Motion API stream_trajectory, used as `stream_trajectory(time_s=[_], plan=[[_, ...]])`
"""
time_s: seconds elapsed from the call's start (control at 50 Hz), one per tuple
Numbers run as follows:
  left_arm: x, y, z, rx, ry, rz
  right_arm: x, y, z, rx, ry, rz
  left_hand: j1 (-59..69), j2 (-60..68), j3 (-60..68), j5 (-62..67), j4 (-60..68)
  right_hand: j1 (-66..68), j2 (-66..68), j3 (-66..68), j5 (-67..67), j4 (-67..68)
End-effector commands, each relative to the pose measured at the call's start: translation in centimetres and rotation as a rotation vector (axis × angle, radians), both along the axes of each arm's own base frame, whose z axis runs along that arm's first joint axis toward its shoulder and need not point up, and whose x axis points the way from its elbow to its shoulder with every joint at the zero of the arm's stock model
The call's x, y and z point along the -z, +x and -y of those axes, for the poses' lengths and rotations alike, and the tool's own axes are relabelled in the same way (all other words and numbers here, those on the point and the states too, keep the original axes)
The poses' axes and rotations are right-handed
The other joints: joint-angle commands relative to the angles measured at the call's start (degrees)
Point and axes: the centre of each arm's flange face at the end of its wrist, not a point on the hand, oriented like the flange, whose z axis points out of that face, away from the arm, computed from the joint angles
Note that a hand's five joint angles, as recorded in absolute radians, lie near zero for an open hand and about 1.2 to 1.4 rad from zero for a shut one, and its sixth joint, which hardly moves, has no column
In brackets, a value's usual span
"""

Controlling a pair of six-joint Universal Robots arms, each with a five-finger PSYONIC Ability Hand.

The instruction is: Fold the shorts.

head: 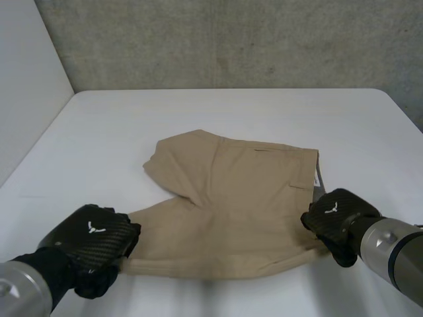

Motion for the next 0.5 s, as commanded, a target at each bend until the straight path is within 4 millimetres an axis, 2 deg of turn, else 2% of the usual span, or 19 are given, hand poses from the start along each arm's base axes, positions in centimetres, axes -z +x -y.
stream_trajectory(time_s=[0.02,0.12,0.22,0.28,0.4,0.5], plan=[[2.6,-1.3,3.5,-0.013,-0.008,0.000,2.5,0.7,1.8,0.004,-0.001,0.001,16.62,11.49,11.94,13.54,11.32,24.43,12.79,11.43,13.54,11.75],[3.7,-2.5,7.5,-0.038,-0.053,-0.015,2.1,1.4,3.1,0.007,-0.067,0.039,16.62,11.49,11.94,13.54,11.32,24.43,12.79,11.43,13.54,11.75],[3.1,-3.8,10.8,-0.045,-0.129,-0.046,0.7,2.1,4.8,0.029,-0.154,0.109,16.62,11.49,11.94,13.54,11.32,24.43,12.79,11.43,13.54,11.75],[3.1,-4.3,12.1,-0.056,-0.135,-0.043,0.9,2.3,5.1,0.029,-0.152,0.108,16.62,11.49,11.94,13.54,11.32,24.43,12.79,11.43,13.54,11.75],[3.7,-4.3,11.5,-0.064,-0.097,-0.012,2.0,2.2,4.5,0.030,-0.112,0.094,16.62,11.49,11.94,13.54,11.32,24.43,12.79,11.43,13.54,11.75],[4.7,-3.7,9.7,-0.054,-0.029,0.020,3.4,1.5,3.5,0.026,-0.056,0.064,16.62,11.49,11.94,13.54,11.32,24.43,12.79,11.43,13.54,11.75]])
